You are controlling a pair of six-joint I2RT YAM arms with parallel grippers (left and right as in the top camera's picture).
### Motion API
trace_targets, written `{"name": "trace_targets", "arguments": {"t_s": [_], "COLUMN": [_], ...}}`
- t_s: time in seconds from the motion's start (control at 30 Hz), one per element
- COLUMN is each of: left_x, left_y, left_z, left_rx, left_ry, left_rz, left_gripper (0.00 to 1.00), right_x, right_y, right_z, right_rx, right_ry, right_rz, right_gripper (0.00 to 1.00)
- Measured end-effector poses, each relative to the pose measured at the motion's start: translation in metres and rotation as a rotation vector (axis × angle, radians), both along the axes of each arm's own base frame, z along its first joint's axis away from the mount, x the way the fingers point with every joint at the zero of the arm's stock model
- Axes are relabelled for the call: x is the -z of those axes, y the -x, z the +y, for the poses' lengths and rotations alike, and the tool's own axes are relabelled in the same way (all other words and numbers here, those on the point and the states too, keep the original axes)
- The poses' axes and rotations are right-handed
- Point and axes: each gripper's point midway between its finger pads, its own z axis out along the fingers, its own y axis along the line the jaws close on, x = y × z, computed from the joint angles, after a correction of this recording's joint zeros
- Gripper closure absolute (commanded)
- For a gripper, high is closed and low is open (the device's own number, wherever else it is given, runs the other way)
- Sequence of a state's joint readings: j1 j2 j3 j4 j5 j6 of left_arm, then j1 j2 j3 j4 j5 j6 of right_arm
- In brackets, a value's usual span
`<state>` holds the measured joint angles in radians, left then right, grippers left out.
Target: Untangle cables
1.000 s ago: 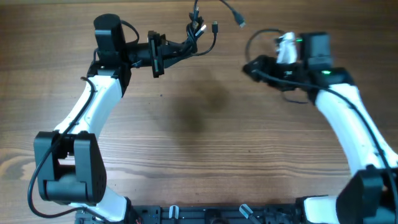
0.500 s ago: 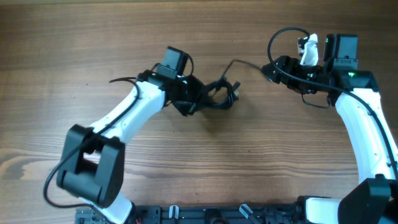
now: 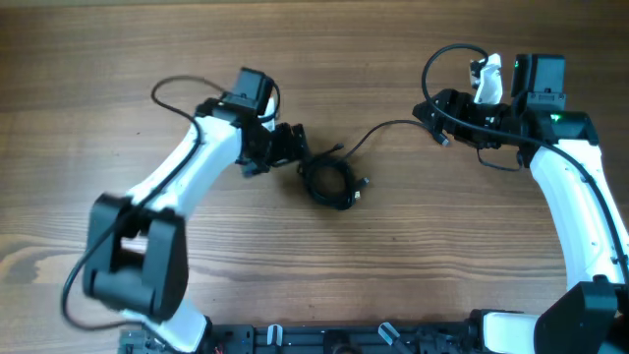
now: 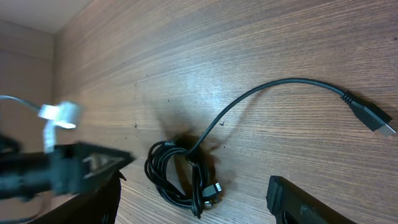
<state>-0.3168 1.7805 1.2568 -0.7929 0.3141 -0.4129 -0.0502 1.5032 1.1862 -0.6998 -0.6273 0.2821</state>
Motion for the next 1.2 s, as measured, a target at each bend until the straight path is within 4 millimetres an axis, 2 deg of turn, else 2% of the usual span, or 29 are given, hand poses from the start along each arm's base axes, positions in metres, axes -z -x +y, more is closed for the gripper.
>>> {"name": "trace_targets", "arguments": {"t_s": [0.07, 0.1, 0.13, 0.2, 0.23, 0.27, 0.33, 0.4, 0.5, 0.67, 0.77, 0.83, 0.87, 0.9, 0.93, 1.1, 1.2], "left_x": [-0.028, -0.04, -0.041, -0.034, -0.03, -0.021, 0.001, 0.024, 0.04, 0.05, 0.054, 0.064, 0.067, 0.071, 0.072, 0.07, 0.061], "left_y": [0.002, 0.011, 0.018, 0.037, 0.043, 0.051, 0.061, 0.064, 0.065, 0.064, 0.072, 0.084, 0.087, 0.089, 0.089, 0.089, 0.083], "left_z": [-0.008, -0.024, -0.036, -0.064, -0.071, -0.081, -0.089, -0.091, -0.088, -0.09, -0.097, -0.106, -0.108, -0.111, -0.112, -0.115, -0.118], "left_rx": [0.133, 0.265, 0.352, 0.578, 0.646, 0.767, 0.927, 1.05, 1.119, 1.19, 1.221, 1.262, 1.272, 1.286, 1.287, 1.287, 1.207], "left_ry": [-0.025, -0.056, -0.084, -0.16, -0.176, -0.211, -0.257, -0.29, -0.31, -0.311, -0.283, -0.271, -0.27, -0.266, -0.262, -0.249, -0.241], "left_rz": [-0.116, -0.186, -0.219, -0.279, -0.291, -0.307, -0.296, -0.276, -0.254, -0.263, -0.252, -0.23, -0.225, -0.225, -0.227, -0.237, -0.241], "left_gripper": [0.18, 0.18, 0.18, 0.16, 0.16, 0.22, 0.33, 0.32, 0.31, 0.34, 0.38, 0.52, 0.63, 0.86, 0.96, 0.96, 0.96], "right_x": [0.001, 0.001, 0.001, 0.001, 0.001, 0.001, 0.001, 0.001, 0.002, 0.003, 0.003, 0.004, 0.004, 0.004, 0.004, 0.004, 0.004], "right_y": [0.0, 0.0, 0.0, 0.0, 0.0, 0.0, 0.0, 0.0, 0.0, -0.001, -0.001, -0.001, -0.001, -0.001, -0.001, -0.001, -0.002], "right_z": [-0.001, -0.001, -0.001, -0.002, -0.002, -0.002, -0.002, -0.002, -0.003, -0.004, -0.005, -0.006, -0.006, -0.006, -0.006, -0.006, -0.006], "right_rx": [0.004, 0.004, 0.004, 0.006, 0.006, 0.006, 0.006, 0.003, -0.006, -0.004, 0.001, 0.003, 0.004, 0.005, 0.005, 0.005, 0.005], "right_ry": [0.006, 0.006, 0.007, 0.009, 0.009, 0.009, 0.01, 0.012, 0.026, 0.035, 0.044, 0.047, 0.048, 0.05, 0.05, 0.05, 0.05], "right_rz": [0.001, 0.0, 0.001, 0.002, 0.003, 0.004, 0.004, 0.002, -0.008, -0.01, -0.01, -0.009, -0.009, -0.009, -0.009, -0.009, -0.013], "right_gripper": [0.22, 0.22, 0.22, 0.22, 0.21, 0.21, 0.21, 0.21, 0.2, 0.2, 0.19, 0.19, 0.19, 0.19, 0.19, 0.19, 0.19]}}
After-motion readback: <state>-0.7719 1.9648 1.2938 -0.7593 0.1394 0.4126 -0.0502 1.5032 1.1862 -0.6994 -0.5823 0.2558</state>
